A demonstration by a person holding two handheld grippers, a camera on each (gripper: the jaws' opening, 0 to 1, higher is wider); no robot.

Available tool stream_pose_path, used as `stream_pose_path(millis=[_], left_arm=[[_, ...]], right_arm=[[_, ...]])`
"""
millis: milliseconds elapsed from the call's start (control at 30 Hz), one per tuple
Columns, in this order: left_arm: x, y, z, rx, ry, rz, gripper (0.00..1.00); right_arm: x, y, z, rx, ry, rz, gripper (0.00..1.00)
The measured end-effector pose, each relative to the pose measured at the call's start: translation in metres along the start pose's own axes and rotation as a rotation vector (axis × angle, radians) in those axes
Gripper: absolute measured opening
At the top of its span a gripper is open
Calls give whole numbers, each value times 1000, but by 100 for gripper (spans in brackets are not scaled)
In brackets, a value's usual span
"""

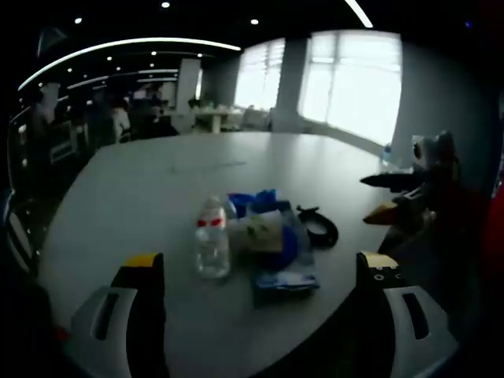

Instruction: Arrange the tabletop items into an orderly group along one side of the table until the central work area is clear of visible clutter.

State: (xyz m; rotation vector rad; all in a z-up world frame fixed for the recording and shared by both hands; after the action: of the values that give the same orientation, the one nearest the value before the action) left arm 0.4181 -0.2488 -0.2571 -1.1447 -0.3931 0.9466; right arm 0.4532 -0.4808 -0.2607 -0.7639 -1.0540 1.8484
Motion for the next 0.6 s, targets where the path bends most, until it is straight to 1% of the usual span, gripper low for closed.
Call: stream_pose_path(millis=[600], left_arm=[[0, 1, 0, 6, -3, -1, 99]], right_arm=[[0, 0, 0, 3, -3, 3, 99]])
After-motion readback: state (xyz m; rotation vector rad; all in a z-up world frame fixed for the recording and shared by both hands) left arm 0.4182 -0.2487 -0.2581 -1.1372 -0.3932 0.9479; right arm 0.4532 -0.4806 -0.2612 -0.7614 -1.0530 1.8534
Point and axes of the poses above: the point that each gripper's makers call its tool centre point, and the gripper's own axes: z roughly backward along the fingers, x roughly to its left, y roughly out of its underside, the point moved 2 cm from there along z, roughly backward along the fingers, and after that the axes turned 7 degrees about y, right-handed, at the moved point
